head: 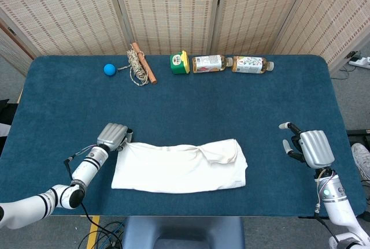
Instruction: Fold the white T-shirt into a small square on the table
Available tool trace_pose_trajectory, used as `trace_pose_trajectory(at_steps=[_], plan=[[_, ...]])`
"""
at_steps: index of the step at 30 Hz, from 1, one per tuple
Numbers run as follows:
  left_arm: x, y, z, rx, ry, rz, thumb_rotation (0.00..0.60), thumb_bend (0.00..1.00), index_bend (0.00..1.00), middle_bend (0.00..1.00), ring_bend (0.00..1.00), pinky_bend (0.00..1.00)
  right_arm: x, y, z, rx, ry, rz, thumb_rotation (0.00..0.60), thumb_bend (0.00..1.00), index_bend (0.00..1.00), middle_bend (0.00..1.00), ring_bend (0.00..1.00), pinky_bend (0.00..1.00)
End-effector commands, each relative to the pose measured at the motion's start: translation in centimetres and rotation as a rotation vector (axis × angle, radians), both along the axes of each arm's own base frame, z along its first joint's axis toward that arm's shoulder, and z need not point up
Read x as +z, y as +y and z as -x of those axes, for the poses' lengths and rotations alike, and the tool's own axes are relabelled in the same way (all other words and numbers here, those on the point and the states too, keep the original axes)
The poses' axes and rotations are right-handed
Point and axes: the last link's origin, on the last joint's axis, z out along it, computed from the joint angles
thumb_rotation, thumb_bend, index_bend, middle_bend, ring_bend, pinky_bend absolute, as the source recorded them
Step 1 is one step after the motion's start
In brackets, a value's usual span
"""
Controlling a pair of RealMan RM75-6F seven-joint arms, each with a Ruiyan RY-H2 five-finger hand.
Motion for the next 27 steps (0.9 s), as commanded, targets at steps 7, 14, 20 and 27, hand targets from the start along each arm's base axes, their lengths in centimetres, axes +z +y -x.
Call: trace_pose_trajectory(at_steps=[7, 14, 20, 27], plan=[[0.9, 0.5, 1.2, 0.067, 0.022, -0.03, 0.6, 0.47, 0.62, 0.93, 0.85, 1.0, 0.0, 0.2, 0.0, -0.002, 0.002, -0.002, 0.6, 0.45, 0.33, 0.97, 1.0, 1.0], [1.4, -0.1, 1.8, 0.099, 0.066, -0.029, 0.6, 0.47, 0.61, 0.93, 0.85, 1.0, 0.0, 0.4, 0.0, -0.002, 0.004, -0.007, 0.6, 0.45, 0.33, 0.97, 1.0, 1.0], [1.9, -0.4, 1.9, 0.118, 0.077, -0.041, 0.6, 0.47, 0.47, 0.93, 0.85, 1.0, 0.0, 0.4, -0.2, 0.004, 0.005, -0.009, 0.6, 0.45, 0.33, 0.97, 1.0, 1.0], [3.6, -1.0, 2.4, 0.093, 0.08, -0.094, 0.6, 0.38, 0.16, 0.93, 0.83, 1.0, 0.0, 0.4, -0.4, 0.01, 0.002, -0.009, 0.6, 0.45, 0.33, 0.97, 1.0, 1.0]])
